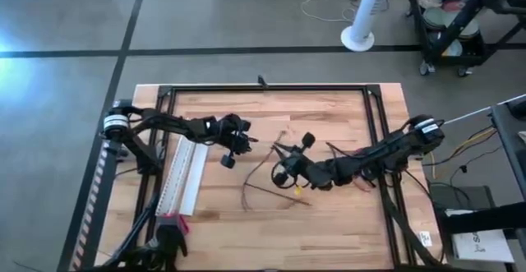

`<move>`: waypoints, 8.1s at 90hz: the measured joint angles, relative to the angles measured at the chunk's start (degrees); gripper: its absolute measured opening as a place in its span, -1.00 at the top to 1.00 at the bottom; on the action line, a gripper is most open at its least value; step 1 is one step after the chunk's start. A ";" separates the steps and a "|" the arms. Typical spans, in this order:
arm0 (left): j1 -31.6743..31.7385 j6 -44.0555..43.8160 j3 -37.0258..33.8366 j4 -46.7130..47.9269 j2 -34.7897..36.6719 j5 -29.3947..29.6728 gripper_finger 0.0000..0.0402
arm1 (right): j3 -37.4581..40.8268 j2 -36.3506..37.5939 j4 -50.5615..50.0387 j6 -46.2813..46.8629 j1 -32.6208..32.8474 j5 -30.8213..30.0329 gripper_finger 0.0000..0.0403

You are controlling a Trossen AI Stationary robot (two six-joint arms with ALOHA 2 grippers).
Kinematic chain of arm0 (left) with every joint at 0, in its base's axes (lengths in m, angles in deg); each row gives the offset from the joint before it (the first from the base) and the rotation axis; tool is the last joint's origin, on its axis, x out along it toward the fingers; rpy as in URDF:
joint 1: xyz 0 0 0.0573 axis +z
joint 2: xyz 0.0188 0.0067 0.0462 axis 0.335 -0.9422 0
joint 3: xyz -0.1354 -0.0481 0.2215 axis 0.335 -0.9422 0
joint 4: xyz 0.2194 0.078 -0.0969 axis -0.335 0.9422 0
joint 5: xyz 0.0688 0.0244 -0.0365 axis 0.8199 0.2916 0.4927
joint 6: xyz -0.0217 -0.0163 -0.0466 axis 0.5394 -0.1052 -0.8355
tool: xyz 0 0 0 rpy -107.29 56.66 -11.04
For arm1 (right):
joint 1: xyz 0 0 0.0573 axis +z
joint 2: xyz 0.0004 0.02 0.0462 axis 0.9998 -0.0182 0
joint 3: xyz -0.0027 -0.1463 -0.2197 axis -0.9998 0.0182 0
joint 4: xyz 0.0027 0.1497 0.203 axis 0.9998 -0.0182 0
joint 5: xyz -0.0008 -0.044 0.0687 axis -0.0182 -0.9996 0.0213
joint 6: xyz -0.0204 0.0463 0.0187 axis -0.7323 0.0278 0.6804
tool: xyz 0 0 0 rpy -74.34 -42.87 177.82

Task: Ziptie cables
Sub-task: Wrap the cable wires using black ziptie

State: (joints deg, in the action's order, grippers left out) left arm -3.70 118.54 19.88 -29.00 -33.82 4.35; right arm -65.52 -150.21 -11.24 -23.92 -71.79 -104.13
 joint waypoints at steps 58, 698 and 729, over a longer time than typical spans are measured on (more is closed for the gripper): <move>-2.29 -15.57 0.02 -10.46 3.19 -0.85 1.00 | 3.33 -0.14 -30.64 30.24 -1.33 5.14 0.17; -6.40 -38.08 1.73 -46.19 -19.54 3.93 0.24 | 15.54 -4.27 5.41 15.82 -25.92 60.47 1.00; -6.45 -37.68 2.69 -46.59 -21.26 3.69 0.60 | 15.56 -4.27 5.91 15.08 -25.57 60.48 1.00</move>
State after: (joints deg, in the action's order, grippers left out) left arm -10.14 80.87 22.57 -75.60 -55.09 8.04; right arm -49.96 -154.48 -5.33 -8.84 -97.35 -43.65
